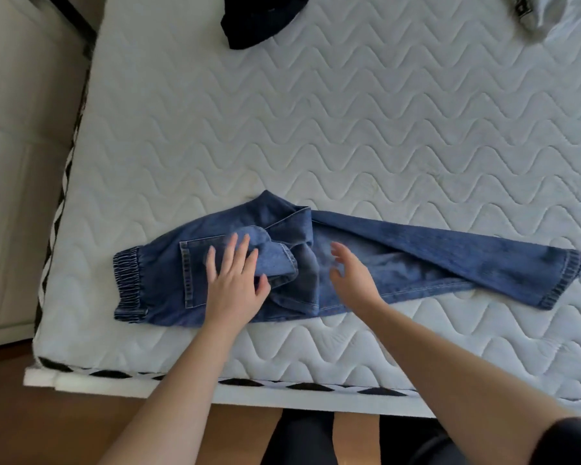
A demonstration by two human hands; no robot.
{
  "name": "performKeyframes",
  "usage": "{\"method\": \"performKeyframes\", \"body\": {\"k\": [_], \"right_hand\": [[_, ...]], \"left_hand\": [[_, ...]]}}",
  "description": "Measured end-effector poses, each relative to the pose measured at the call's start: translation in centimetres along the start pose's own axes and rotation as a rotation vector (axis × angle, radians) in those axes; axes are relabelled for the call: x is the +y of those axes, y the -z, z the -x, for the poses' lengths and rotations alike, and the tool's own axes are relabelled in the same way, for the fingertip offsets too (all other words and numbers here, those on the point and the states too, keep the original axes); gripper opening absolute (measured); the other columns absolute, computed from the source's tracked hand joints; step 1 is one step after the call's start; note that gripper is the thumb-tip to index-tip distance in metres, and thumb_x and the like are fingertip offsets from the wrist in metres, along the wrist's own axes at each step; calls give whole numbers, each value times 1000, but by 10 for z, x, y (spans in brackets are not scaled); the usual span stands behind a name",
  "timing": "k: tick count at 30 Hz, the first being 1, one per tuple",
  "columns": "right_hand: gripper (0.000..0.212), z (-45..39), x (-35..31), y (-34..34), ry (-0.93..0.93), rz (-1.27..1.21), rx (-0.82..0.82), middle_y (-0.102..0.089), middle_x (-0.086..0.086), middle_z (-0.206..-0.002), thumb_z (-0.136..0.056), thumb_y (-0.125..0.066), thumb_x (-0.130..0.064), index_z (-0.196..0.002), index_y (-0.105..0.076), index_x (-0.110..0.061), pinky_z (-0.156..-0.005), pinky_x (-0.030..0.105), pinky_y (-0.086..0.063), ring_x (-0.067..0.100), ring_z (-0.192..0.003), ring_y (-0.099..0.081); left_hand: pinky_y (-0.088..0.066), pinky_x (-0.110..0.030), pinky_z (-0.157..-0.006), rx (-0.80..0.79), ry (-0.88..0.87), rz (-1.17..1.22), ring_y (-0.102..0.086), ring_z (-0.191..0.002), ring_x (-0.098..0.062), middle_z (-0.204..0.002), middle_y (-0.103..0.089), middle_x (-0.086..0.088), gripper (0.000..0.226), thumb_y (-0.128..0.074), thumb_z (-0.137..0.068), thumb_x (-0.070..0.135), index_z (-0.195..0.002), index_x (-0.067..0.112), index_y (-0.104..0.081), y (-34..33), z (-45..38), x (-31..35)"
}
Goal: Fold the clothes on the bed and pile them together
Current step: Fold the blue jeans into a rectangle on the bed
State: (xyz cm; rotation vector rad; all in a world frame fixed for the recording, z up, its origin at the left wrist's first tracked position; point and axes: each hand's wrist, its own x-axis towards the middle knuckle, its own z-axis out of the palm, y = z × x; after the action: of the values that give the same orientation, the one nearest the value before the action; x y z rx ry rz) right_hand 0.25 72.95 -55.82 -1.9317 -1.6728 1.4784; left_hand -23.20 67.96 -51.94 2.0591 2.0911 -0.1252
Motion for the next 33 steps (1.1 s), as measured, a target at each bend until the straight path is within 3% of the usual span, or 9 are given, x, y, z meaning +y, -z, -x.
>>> {"method": "performKeyframes", "body": {"k": [3,6,11,15,22,27,29,31,33], "right_hand": [[53,-4,39,39,-55,50,90,-50,-4,-141,-93,-47,-14,-144,-39,-28,-102,40,-45,20,-124,-50],[53,-4,82,81,-99,130,137,-44,0,-147,-94,-49,-15,-146,-38,-26,-108,39,-41,22,-131,-44],[59,9,154,154,-125,304,251,-41,2,-150,-91,-50,-7,-147,-38,-22,-113,35,-28,22,-138,-33],[71,25,209,201,-139,454,253,-32,1,-156,-85,-50,-2,-150,-32,-23,-118,38,-17,23,-144,-22],[93,39,292,258,-155,648,203,-16,-2,-161,-71,-60,-5,-153,-22,-26,-121,42,-5,21,-149,-9],[90,39,330,294,-133,793,232,-3,-5,-163,-80,-45,1,-155,-8,-28,-118,45,8,22,-150,2],[84,34,337,308,-106,777,235,-5,-6,-163,-85,-45,-5,-155,-7,-30,-118,45,8,21,-150,1],[78,25,339,320,-117,638,251,-10,-6,-162,-90,-52,-19,-155,-10,-31,-119,46,4,21,-150,-4],[83,12,334,331,-223,331,299,-22,-2,-158,-89,-60,-31,-155,-10,-29,-118,46,-8,24,-146,-19]], "left_hand": [[-20,-52,-118,-10,-166,22,-33,-144,-26,-150,-46,-8,51,-47,-90,34,-133,10,-59,-11,-20,44],[-22,-47,-119,-100,-289,88,-35,-143,-26,-150,-46,-9,48,-52,-93,30,-136,10,-56,-26,-41,94],[-19,-38,-118,-252,-449,134,-18,-149,-20,-159,-28,-4,54,-42,-100,31,-151,17,-34,-54,-79,182],[-32,-39,-115,-367,-487,203,-14,-148,-18,-161,-20,-3,57,-43,-100,20,-154,21,-26,-73,-102,259],[-14,-35,-118,-369,-743,-85,-12,-150,-22,-164,-12,-4,64,-43,-98,26,-156,24,-15,-108,-121,379],[-7,-39,-120,-340,-824,-150,-10,-150,-25,-164,-11,-7,66,-43,-98,20,-157,27,-13,-126,-124,438],[-9,-41,-120,-345,-825,-158,-14,-149,-28,-163,-14,-10,65,-42,-98,15,-156,30,-17,-127,-125,451],[-26,-44,-116,-282,-815,-52,-34,-142,-33,-154,-37,-15,59,-56,-91,13,-148,23,-42,-121,-124,460],[-45,-43,-100,-218,-728,115,-57,-123,-33,-132,-62,-12,48,-69,-80,10,-128,16,-63,-113,-126,465]]}}
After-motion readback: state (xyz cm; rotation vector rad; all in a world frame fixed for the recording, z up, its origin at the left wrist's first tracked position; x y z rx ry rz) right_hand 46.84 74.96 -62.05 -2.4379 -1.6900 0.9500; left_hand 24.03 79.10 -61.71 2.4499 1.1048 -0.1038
